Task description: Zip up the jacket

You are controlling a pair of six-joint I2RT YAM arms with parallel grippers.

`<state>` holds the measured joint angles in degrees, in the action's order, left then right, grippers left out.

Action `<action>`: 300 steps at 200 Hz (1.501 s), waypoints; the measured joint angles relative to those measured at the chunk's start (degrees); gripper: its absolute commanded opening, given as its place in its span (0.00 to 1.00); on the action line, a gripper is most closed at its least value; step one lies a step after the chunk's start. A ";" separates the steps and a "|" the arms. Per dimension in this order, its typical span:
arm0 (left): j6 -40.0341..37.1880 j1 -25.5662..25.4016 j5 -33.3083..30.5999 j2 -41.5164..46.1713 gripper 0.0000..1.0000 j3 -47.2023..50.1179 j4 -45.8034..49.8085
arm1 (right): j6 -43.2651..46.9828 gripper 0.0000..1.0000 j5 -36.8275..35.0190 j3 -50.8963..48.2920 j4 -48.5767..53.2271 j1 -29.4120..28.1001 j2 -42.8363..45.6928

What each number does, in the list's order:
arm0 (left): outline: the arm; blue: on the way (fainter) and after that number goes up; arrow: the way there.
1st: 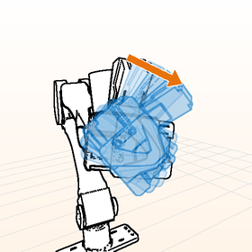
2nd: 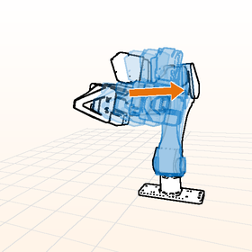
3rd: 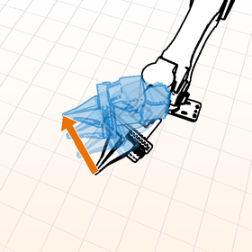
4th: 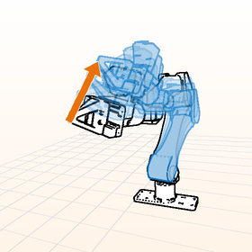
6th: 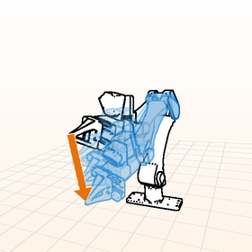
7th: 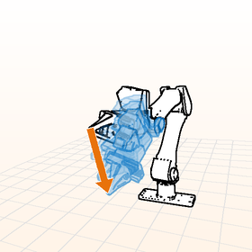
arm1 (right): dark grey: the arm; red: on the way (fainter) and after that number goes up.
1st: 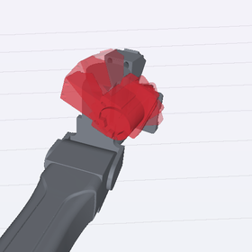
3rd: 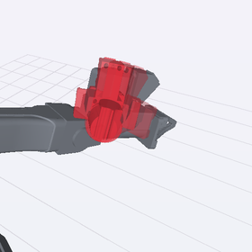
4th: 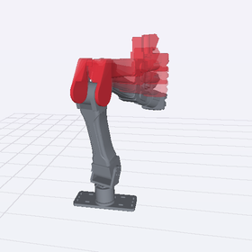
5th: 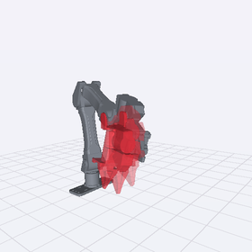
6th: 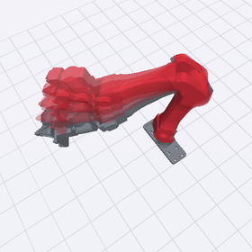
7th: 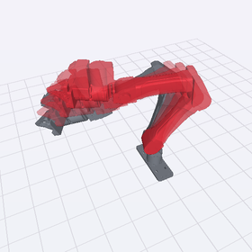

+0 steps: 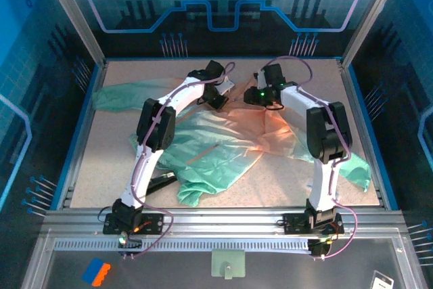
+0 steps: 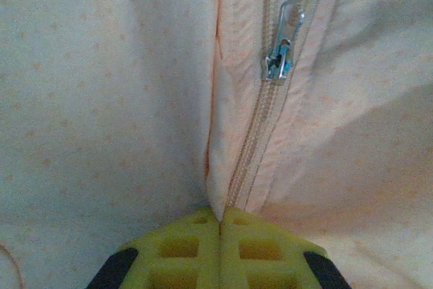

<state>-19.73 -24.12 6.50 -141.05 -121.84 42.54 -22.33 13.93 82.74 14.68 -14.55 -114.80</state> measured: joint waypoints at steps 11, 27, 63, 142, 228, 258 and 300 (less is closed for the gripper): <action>0.04 0.00 0.52 1.07 0.00 1.09 -1.29 | -0.15 0.36 1.99 -1.14 -2.12 0.00 1.49; 0.04 0.00 1.33 3.30 0.00 3.67 -3.58 | -0.20 0.37 5.25 -1.44 -5.05 0.00 1.97; 0.02 0.00 3.43 7.26 0.00 6.62 -7.41 | -1.77 0.37 13.53 -1.44 -12.17 0.98 0.24; -0.39 0.17 4.96 7.72 0.00 7.69 -9.92 | -5.99 0.39 20.94 0.20 -16.90 5.25 -6.60; -1.42 0.28 5.84 7.72 0.00 7.69 -10.64 | -6.69 0.40 23.98 5.44 -17.79 5.40 -11.61; -1.44 0.28 5.97 7.72 0.00 7.69 -10.97 | -6.88 0.40 24.33 6.27 -17.75 5.73 -12.61; -1.44 0.28 5.99 7.72 0.00 7.69 -10.99 | -7.93 0.40 25.99 6.95 -18.64 5.75 -13.60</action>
<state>-21.17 -23.83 12.49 -133.34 -114.15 31.55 -30.26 39.92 89.69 -3.97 -8.80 -128.40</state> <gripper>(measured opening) 0.047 0.403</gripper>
